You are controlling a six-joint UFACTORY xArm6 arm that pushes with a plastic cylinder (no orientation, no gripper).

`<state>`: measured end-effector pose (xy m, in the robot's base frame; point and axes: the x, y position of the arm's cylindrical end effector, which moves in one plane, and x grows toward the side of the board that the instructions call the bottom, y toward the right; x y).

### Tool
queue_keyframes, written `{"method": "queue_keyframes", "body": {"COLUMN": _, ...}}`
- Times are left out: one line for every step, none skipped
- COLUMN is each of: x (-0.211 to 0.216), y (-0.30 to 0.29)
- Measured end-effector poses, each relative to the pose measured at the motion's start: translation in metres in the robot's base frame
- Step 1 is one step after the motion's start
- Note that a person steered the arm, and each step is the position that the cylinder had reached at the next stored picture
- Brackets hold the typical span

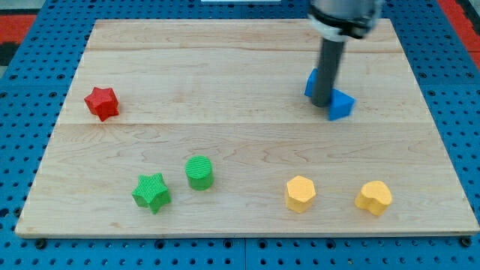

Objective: Slide the yellow heart towards the center

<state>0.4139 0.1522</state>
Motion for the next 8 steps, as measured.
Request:
{"method": "queue_keyframes", "body": {"x": 0.007, "y": 0.01}}
{"method": "queue_keyframes", "body": {"x": 0.07, "y": 0.046}}
{"method": "queue_keyframes", "body": {"x": 0.144, "y": 0.083}}
{"method": "queue_keyframes", "body": {"x": 0.178, "y": 0.053}}
{"method": "queue_keyframes", "body": {"x": 0.171, "y": -0.001}}
{"method": "queue_keyframes", "body": {"x": 0.145, "y": -0.07}}
{"method": "queue_keyframes", "body": {"x": 0.099, "y": -0.112}}
{"method": "queue_keyframes", "body": {"x": 0.106, "y": -0.084}}
